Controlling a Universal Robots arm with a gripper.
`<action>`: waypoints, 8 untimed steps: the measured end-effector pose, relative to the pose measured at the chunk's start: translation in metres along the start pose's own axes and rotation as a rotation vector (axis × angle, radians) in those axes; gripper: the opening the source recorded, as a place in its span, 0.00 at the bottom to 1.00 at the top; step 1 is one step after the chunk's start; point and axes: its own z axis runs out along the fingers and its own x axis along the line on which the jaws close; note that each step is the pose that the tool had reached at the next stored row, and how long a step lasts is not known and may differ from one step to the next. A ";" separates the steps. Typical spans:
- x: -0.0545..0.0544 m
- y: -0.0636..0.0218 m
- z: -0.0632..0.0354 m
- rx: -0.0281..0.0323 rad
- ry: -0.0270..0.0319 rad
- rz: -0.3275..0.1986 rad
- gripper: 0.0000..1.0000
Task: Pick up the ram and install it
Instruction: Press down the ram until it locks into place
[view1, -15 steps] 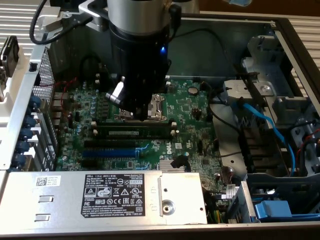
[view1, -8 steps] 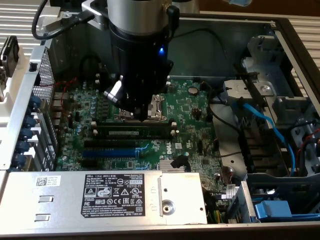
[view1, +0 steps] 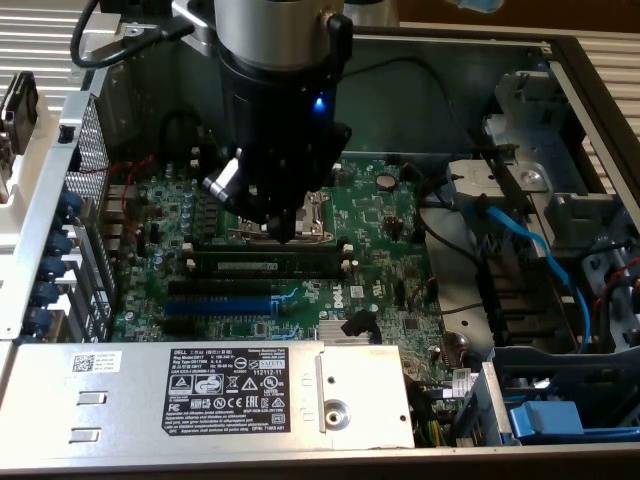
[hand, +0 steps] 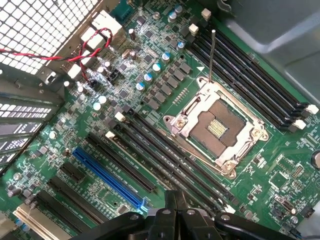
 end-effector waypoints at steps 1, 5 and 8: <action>0.000 0.0000 0.0000 0.0004 0.0002 0.012 0.10; 0.000 0.0000 0.0000 0.0018 0.0009 0.063 0.10; 0.000 0.0000 0.0000 0.0029 0.0015 0.100 0.10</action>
